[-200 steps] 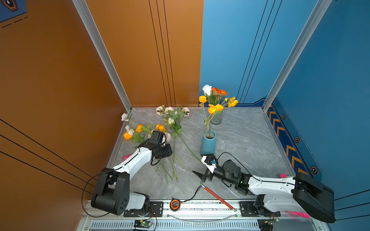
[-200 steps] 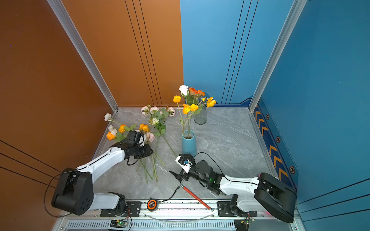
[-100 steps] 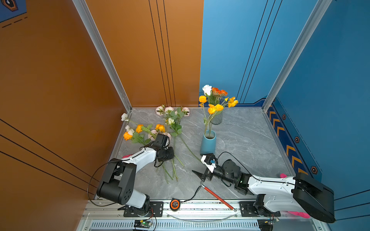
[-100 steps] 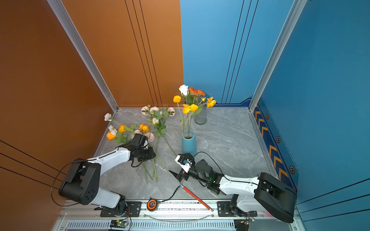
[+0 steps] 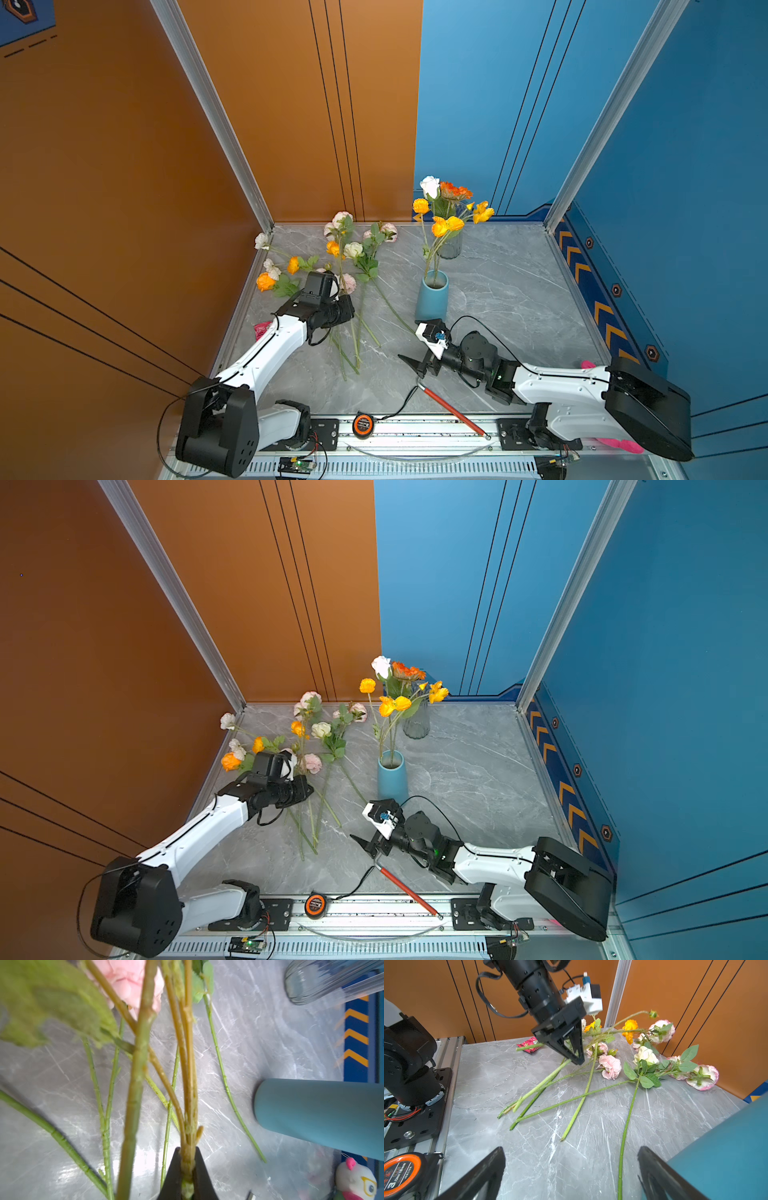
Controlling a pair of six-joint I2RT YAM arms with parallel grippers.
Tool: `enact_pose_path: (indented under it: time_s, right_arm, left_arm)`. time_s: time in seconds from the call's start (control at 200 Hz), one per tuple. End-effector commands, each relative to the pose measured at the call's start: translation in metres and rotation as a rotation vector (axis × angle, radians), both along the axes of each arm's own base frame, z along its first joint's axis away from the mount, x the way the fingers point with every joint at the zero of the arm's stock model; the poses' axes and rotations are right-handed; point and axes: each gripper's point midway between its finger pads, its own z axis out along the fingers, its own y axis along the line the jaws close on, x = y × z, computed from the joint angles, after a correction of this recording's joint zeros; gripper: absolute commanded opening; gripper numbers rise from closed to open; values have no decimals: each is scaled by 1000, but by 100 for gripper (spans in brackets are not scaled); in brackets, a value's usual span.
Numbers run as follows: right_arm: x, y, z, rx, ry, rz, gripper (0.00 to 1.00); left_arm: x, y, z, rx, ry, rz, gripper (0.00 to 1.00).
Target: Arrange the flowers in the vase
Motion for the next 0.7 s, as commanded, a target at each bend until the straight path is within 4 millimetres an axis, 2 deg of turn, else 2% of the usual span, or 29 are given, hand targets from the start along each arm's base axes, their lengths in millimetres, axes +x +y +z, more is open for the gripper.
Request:
enact_pose_path:
  time_s: [0.0, 0.095, 0.23, 0.29, 0.39, 0.475, 0.586, 0.666, 0.696]
  right_arm:
    - [-4, 8, 6, 3, -9, 33, 100]
    - [-3, 8, 6, 5, -7, 30, 100]
    - [-3, 9, 6, 7, -2, 30, 100]
    - [-3, 10, 6, 5, -1, 32, 100]
    - [1, 11, 13, 32, 0, 11, 100]
    - [15, 13, 26, 55, 13, -66, 100]
    - [27, 26, 42, 78, 44, -118, 100]
    - [33, 37, 60, 122, 49, -143, 100]
    - [35, 43, 67, 137, 54, -141, 100]
  left_arm:
    - [-13, -7, 20, -45, -34, -99, 0]
    - [-16, -14, 38, -161, -92, -141, 0]
    - [-11, -32, 85, -443, -274, -211, 0]
    - [-13, -35, 98, -507, -311, -228, 0]
    - [-17, -37, 104, -508, -324, -266, 0]
    - [-23, -39, 115, -527, -346, -302, 0]
    - [-32, -40, 129, -538, -379, -338, 0]
    - [-42, -37, 124, -475, -361, -354, 0]
    - [-48, -34, 115, -437, -324, -347, 0]
